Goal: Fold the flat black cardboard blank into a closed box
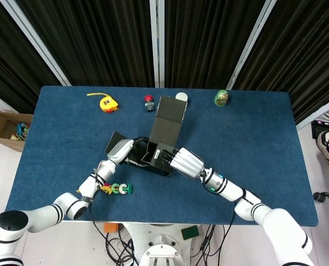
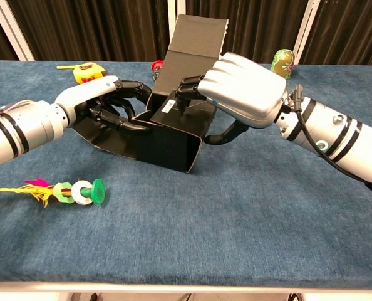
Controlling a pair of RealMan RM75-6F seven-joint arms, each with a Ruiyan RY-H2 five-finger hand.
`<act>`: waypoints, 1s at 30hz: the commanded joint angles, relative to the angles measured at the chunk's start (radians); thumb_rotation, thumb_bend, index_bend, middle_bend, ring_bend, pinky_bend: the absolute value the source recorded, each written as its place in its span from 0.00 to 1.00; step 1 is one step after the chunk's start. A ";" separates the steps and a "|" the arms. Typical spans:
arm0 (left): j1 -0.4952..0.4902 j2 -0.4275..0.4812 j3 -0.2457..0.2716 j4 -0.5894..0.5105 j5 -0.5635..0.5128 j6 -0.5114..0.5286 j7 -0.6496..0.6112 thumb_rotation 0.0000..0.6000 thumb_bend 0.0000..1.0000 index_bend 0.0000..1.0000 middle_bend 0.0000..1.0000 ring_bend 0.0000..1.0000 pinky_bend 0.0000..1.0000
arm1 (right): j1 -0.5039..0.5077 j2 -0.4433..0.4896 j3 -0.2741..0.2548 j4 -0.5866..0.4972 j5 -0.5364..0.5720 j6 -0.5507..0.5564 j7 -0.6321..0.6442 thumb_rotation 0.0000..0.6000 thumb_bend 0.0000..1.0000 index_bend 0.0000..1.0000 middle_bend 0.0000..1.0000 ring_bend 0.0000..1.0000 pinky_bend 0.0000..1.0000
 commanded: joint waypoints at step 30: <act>-0.003 0.011 0.006 -0.025 -0.003 -0.025 0.032 0.65 0.05 0.18 0.24 0.51 0.85 | 0.026 0.044 -0.023 -0.091 0.008 -0.058 -0.066 1.00 0.17 0.48 0.41 0.79 1.00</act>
